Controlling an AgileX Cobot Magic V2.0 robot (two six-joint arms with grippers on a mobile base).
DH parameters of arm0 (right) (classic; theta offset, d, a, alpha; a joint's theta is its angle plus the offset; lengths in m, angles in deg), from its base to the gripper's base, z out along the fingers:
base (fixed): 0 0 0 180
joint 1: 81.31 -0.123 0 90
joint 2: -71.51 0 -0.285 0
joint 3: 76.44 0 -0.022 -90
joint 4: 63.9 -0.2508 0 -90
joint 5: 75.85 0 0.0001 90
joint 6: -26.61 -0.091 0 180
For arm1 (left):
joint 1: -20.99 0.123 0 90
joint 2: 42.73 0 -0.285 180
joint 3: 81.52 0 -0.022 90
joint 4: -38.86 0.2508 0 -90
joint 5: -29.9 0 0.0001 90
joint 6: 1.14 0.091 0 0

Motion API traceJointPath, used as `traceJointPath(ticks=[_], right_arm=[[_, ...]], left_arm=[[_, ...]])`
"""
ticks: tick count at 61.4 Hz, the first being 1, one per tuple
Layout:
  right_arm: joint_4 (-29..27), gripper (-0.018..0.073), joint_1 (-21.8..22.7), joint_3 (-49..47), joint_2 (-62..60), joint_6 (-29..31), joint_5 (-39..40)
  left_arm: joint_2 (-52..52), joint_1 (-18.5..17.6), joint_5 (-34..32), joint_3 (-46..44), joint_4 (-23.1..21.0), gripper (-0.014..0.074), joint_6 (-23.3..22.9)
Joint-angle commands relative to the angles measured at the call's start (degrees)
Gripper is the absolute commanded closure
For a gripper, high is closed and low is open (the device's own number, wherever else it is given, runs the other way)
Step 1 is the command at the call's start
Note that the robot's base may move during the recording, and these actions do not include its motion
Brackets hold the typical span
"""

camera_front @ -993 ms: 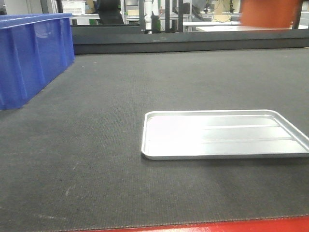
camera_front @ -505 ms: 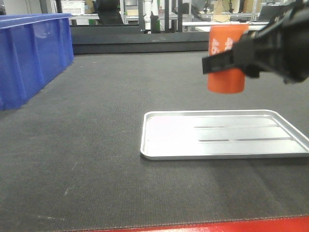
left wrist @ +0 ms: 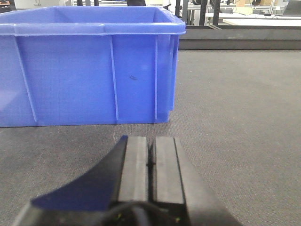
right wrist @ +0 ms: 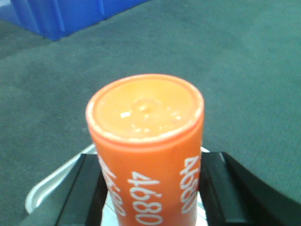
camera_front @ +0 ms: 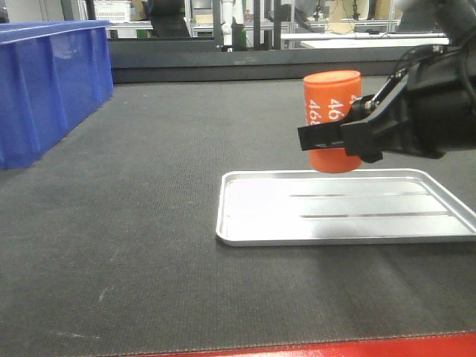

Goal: Grab orange capacitor from left shelf to right conveyor
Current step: 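Lower the held cylinder with the right gripper onto the silver tray, then open the right gripper and lift it away from the cylinder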

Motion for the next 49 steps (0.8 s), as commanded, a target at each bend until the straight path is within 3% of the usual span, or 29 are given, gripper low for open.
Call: traceJointPath(ticks=[1,21,35,49], right_arm=[[-3.0,0.0121,0.3,-1.7,-0.3,1.0,5.3],[-5.0,0.0098,0.3,-1.7,1.8,1.0,6.3],[-8.2,-0.0055,0.3,-1.7,1.8,1.0,5.9],[-8.2,-0.0064,0.3,-1.7,1.8,1.0,5.4]], left_arm=[[0.6,-0.3,-5.1,1.5,-0.3,0.0722,-0.2],[0.6,-0.3,-5.1,1.5,-0.3,0.0722,-0.2],[0.6,-0.3,-5.1,1.5,-0.3,0.0722,-0.2],[0.6,-0.3,-5.1,1.5,-0.3,0.0722,-0.2]])
